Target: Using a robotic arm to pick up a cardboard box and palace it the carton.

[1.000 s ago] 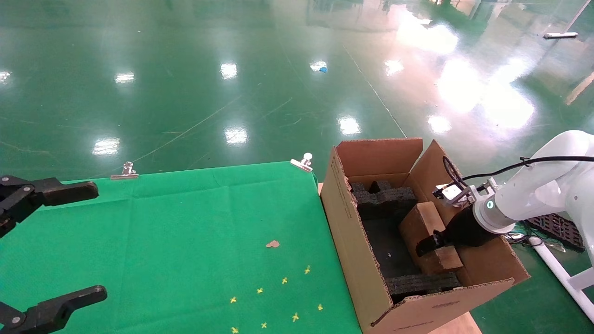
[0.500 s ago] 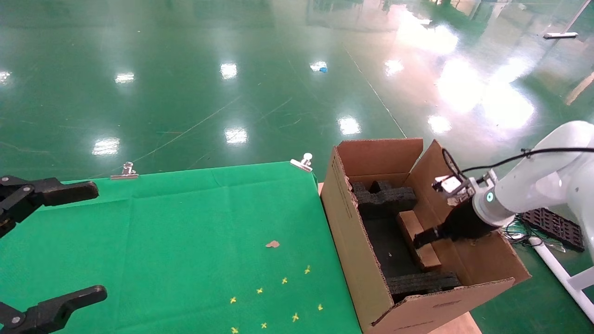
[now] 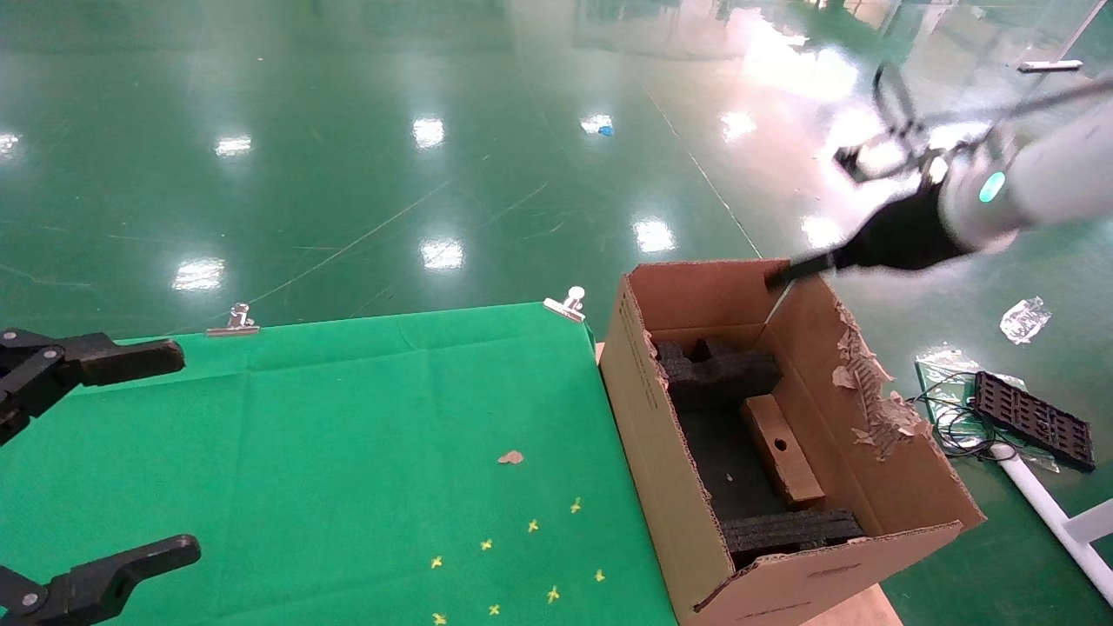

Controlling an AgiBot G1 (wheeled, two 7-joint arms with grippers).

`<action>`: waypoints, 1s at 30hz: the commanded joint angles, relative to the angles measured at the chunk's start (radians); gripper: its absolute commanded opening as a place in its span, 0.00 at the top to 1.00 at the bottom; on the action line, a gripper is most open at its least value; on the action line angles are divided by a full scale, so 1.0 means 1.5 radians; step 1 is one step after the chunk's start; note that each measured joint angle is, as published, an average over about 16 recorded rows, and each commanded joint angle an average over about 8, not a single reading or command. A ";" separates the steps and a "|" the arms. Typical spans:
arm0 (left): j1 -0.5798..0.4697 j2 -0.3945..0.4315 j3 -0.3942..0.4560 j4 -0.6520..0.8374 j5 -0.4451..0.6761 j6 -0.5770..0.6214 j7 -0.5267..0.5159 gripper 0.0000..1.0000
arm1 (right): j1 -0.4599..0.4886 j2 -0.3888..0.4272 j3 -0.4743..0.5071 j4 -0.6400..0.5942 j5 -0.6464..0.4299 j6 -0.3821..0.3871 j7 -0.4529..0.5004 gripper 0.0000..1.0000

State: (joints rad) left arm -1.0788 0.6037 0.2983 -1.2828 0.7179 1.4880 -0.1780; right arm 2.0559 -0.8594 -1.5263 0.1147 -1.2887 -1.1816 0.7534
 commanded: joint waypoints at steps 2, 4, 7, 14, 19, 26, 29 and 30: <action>0.000 0.000 0.000 0.000 0.000 0.000 0.000 0.00 | 0.045 0.012 0.007 0.018 0.007 -0.011 -0.021 0.00; 0.000 0.000 0.000 0.000 0.000 0.000 0.000 0.00 | 0.053 0.022 0.011 0.036 0.013 -0.007 -0.037 0.00; 0.000 0.000 0.000 0.000 0.000 0.000 0.000 0.00 | 0.054 0.033 0.018 0.059 0.021 0.002 -0.055 0.00; 0.000 0.000 0.000 0.000 0.000 0.000 0.000 0.00 | 0.031 0.049 0.045 0.102 0.039 0.020 -0.075 0.00; 0.000 0.000 0.001 0.001 0.000 0.000 0.000 0.00 | -0.015 0.058 0.098 0.149 0.062 0.005 -0.097 0.00; 0.000 0.000 0.001 0.001 -0.001 0.000 0.001 0.00 | -0.094 0.071 0.189 0.228 0.101 -0.021 -0.131 0.00; 0.000 0.000 0.001 0.001 -0.001 0.000 0.001 0.00 | -0.129 0.077 0.229 0.261 0.117 -0.033 -0.146 0.00; 0.000 0.000 0.001 0.001 -0.001 0.000 0.001 0.00 | -0.140 0.079 0.242 0.273 0.123 -0.037 -0.151 0.00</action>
State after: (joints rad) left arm -1.0793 0.6034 0.2997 -1.2816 0.7169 1.4878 -0.1770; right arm 1.8462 -0.7409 -1.1642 0.5234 -1.1046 -1.2364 0.5263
